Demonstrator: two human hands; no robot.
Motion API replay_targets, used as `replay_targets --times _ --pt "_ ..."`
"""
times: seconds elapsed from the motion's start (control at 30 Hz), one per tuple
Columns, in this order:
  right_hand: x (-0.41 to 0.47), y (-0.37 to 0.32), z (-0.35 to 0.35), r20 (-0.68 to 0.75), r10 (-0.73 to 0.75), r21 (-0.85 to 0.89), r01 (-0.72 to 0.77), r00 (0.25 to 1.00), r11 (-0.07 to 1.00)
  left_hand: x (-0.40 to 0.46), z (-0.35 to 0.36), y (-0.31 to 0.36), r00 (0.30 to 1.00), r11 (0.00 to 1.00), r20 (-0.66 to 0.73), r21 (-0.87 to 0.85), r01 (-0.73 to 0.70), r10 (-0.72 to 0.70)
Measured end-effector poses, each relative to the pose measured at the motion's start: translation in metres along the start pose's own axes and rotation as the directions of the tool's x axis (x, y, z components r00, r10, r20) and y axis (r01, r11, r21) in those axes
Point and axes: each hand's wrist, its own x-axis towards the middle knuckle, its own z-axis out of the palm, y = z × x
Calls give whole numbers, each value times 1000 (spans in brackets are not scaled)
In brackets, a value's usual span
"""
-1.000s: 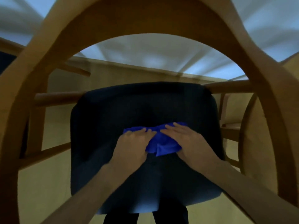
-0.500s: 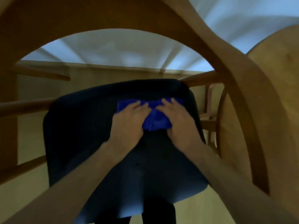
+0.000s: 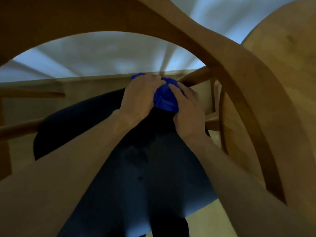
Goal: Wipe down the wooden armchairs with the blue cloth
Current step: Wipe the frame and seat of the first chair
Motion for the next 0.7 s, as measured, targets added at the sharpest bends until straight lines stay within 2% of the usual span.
replay_targets --times 0.1,0.23,0.33,0.43,0.6,0.7 --pt "-58 -1 7 -43 136 169 -127 990 977 -56 6 14 995 996 58 16 -82 81" --pt "-87 1 2 47 74 193 -82 996 978 -99 8 18 979 992 180 65 -110 97" --pt "-75 4 -9 115 48 219 -72 992 973 -93 4 13 982 995 173 55 -81 71" --pt "-74 2 -13 105 40 248 -65 994 966 -89 -2 11 980 993 178 61 -100 88" --pt "-78 -7 -6 -23 104 280 -93 994 955 -77 -9 7 976 986 173 73 -148 133" --pt "-65 -3 -6 -216 257 282 -192 942 940 -36 -5 21 978 970 47 128 -206 202"
